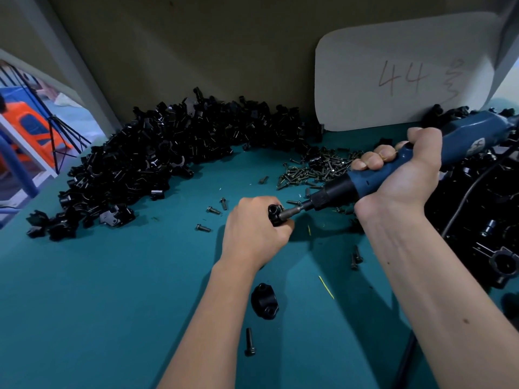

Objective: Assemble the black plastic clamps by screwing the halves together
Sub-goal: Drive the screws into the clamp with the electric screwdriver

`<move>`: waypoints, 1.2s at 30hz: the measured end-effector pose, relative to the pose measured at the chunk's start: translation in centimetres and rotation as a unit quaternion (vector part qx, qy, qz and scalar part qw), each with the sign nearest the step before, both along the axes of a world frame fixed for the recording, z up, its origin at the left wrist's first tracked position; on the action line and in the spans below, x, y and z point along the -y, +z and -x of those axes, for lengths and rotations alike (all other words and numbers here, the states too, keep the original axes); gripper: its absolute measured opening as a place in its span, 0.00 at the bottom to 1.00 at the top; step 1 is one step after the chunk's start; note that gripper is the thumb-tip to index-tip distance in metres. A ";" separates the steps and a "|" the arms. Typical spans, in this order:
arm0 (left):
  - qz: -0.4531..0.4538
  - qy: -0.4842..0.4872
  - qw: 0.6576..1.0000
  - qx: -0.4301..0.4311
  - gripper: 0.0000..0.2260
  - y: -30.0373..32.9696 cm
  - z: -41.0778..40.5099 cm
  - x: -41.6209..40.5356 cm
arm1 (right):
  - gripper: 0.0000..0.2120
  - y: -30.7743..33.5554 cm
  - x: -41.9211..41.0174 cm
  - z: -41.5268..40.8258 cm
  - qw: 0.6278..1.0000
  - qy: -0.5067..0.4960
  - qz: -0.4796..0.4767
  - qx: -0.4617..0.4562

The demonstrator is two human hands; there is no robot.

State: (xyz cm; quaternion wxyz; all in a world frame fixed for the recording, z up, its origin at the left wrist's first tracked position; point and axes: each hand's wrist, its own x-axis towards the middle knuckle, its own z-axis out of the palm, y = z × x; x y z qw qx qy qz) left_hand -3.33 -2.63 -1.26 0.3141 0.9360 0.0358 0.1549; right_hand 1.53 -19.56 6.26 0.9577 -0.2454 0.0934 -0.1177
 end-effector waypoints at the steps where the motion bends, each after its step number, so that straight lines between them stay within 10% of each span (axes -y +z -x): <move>1: -0.003 0.002 1.000 -0.001 0.05 0.0 0.0 0.0 | 0.15 0.0 0.0 0.0 1.000 0.001 -0.001 0.001; 36: 0.069 0.026 0.997 0.006 0.06 -0.3 0.1 0.0 | 0.16 1.3 -1.1 0.9 0.999 -0.023 0.025 0.037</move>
